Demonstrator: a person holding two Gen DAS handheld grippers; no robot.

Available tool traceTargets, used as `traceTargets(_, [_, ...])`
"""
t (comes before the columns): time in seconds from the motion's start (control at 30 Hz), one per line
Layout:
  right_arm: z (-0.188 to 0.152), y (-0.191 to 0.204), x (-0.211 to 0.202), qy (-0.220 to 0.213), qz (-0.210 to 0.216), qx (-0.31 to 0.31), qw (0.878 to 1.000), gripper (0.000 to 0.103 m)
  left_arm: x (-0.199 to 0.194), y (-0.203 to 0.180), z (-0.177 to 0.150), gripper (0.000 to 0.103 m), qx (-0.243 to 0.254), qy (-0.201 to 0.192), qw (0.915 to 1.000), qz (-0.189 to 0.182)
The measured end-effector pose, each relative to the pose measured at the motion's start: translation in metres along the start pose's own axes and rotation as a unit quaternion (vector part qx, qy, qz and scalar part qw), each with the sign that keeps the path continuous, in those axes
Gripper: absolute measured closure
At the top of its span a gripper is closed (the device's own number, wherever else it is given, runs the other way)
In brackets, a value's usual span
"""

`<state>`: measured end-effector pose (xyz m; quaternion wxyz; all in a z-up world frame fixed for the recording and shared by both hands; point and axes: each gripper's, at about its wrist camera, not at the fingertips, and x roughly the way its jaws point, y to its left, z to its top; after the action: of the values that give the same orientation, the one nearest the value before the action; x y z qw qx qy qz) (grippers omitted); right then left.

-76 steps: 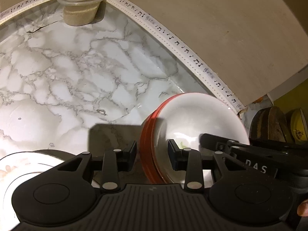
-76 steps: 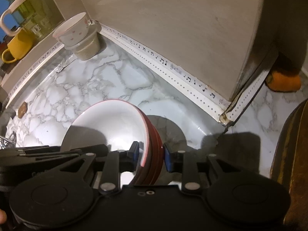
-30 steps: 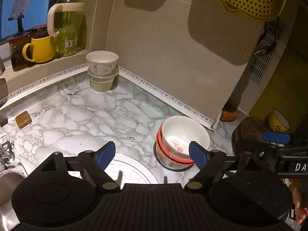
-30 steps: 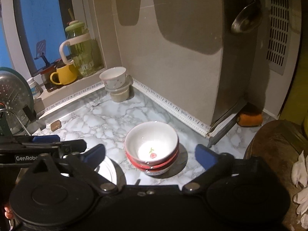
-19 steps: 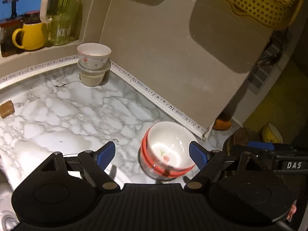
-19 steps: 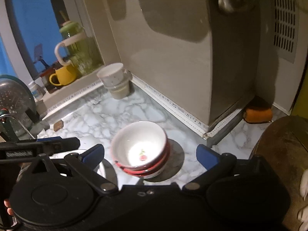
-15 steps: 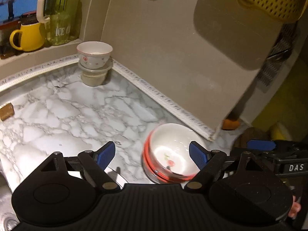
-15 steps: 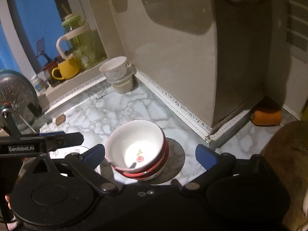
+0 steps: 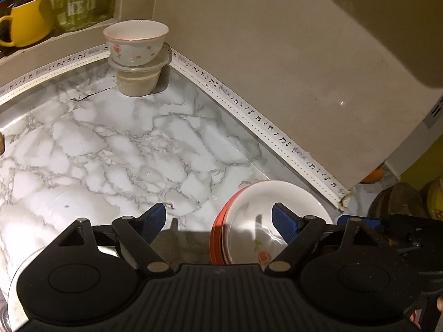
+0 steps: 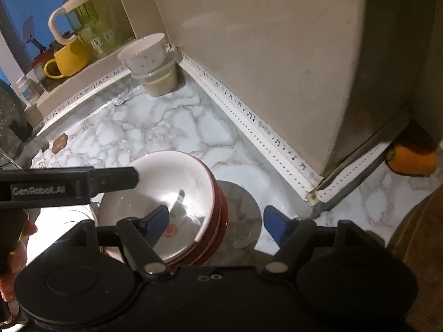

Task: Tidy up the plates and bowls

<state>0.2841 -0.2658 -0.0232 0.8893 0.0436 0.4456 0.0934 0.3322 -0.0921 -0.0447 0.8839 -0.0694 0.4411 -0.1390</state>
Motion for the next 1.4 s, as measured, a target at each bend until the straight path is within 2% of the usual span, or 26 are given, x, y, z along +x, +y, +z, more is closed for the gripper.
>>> traceTargets(0.27, [0.003, -0.008, 0.021, 0.027, -0.002, 0.041, 0.999, 0.036, 0.029, -0.01, 0.003, 0.02, 0.007, 0.032, 0.9995, 0.0])
traceTargets(0.3, [0.003, -0.008, 0.025, 0.032, -0.004, 0.043, 0.999, 0.038, 0.032, -0.01, 0.003, 0.024, 0.008, 0.036, 0.9993, 0.002])
traceTargets(0.33, [0.002, -0.008, 0.027, 0.036, -0.006, 0.044, 0.998, 0.04, 0.034, -0.011, 0.002, 0.034, 0.01, 0.041, 0.9991, 0.0])
traceTargets(0.4, [0.001, -0.008, 0.031, 0.043, -0.007, 0.046, 0.998, 0.047, 0.039, -0.009, 0.001, 0.046, 0.006, 0.052, 0.9986, -0.005])
traceTargets(0.5, [-0.001, -0.008, 0.035, 0.048, -0.005, 0.049, 0.998, 0.054, 0.041, -0.007, -0.001, 0.048, 0.004, 0.055, 0.9984, -0.008])
traceTargets(0.53, [0.0, -0.007, 0.036, 0.047, -0.003, 0.048, 0.998, 0.055, 0.042, -0.006, -0.001, 0.054, 0.003, 0.057, 0.9983, -0.01])
traceTargets(0.6, [0.0, -0.005, 0.035, 0.047, -0.002, 0.044, 0.998, 0.058, 0.043, -0.003, -0.002, 0.059, -0.001, 0.061, 0.9981, -0.011])
traceTargets(0.73, [0.001, 0.001, 0.034, 0.05, -0.007, 0.032, 0.998, 0.061, 0.043, 0.001, -0.004, 0.059, -0.009, 0.067, 0.9976, -0.014])
traceTargets(0.87, [0.004, 0.003, 0.031, 0.051, -0.016, 0.035, 0.998, 0.072, 0.041, -0.001, -0.005, 0.063, -0.003, 0.074, 0.9973, 0.0])
traceTargets(0.97, [0.007, 0.001, 0.029, 0.053, -0.022, 0.042, 0.997, 0.076, 0.04, -0.003, -0.005, 0.068, -0.001, 0.079, 0.9969, 0.003])
traceTargets(1.07, [0.007, 0.0, 0.032, 0.06, -0.025, 0.047, 0.997, 0.077, 0.039, -0.005, -0.003, 0.071, 0.0, 0.087, 0.9962, 0.007])
traceTargets(1.23, [0.007, 0.001, 0.033, 0.064, -0.023, 0.053, 0.996, 0.077, 0.041, -0.007, -0.003, 0.072, -0.004, 0.096, 0.9953, 0.007])
traceTargets(1.4, [0.008, 0.001, 0.034, 0.066, -0.023, 0.051, 0.996, 0.077, 0.04, -0.003, -0.003, 0.073, -0.027, 0.102, 0.9944, 0.003])
